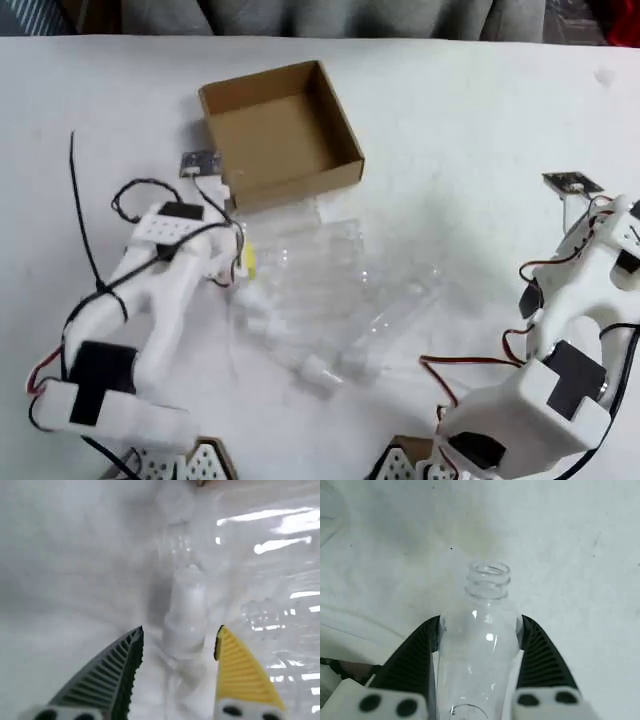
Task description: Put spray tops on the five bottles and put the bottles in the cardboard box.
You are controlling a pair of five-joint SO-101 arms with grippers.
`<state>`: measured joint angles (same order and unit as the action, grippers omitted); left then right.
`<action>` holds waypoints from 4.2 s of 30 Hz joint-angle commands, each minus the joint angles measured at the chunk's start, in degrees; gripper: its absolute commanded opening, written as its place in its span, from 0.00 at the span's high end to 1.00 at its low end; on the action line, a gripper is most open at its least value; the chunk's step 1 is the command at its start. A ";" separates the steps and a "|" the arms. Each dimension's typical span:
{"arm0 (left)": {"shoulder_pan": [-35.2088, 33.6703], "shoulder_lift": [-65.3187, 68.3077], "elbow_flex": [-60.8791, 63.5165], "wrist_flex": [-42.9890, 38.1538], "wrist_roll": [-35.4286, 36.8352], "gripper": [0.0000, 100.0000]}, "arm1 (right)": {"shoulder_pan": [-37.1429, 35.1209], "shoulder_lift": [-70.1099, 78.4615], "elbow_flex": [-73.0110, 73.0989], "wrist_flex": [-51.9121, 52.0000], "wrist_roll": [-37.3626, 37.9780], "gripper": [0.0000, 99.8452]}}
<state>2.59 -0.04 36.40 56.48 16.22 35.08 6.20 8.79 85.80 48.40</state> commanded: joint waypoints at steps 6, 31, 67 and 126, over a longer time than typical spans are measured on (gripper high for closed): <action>0.66 3.12 -3.16 -4.40 0.53 0.78 | -0.31 -2.68 1.14 -2.68 0.70 0.98; 3.12 -8.31 5.10 -9.76 -4.92 0.78 | -0.31 -2.77 1.23 -2.51 0.70 0.98; 0.57 -24.40 0.97 5.01 -4.57 0.98 | -12.00 -22.55 1.58 9.89 -9.05 0.98; -14.55 -35.82 -52.92 18.64 3.69 0.98 | -89.63 -73.36 83.08 -103.16 -38.42 0.98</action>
<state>-15.34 -34.15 -12.40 70.90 24.48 -51.52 -65.80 90.37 -14.68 10.42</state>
